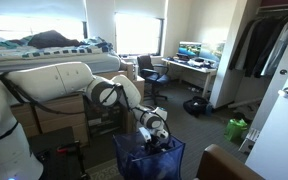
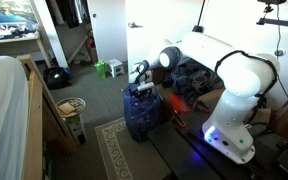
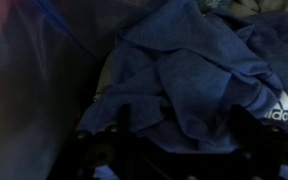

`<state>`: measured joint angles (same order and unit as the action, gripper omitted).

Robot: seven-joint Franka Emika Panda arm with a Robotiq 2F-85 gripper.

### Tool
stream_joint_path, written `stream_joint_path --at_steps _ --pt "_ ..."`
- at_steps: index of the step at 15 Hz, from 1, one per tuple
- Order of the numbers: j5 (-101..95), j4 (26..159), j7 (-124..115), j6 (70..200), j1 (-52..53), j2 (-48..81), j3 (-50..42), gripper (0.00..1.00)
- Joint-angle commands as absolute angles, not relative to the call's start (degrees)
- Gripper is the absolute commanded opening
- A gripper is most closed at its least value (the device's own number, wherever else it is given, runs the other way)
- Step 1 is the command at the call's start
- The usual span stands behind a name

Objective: Take the blue cloth from the laundry basket and put it on the couch

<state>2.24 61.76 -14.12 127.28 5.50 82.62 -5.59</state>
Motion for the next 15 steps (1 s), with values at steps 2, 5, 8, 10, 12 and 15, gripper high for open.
stream_joint_path --at_steps 2,5,8,10,12,15 --pt "0.7 59.1 -16.5 124.8 5.1 84.5 -6.7 0.75" --pt "0.7 58.8 -16.6 124.6 4.7 84.6 -6.8 0.58" --pt "0.9 58.3 -16.5 124.7 4.5 84.6 -6.5 0.35" --pt "1.1 57.8 -16.2 124.9 4.4 84.6 -6.2 0.2" --pt "1.2 57.1 -15.9 125.2 4.4 84.6 -5.8 0.05" --pt "1.6 58.7 -15.2 124.2 6.1 82.2 -6.8 0.0"
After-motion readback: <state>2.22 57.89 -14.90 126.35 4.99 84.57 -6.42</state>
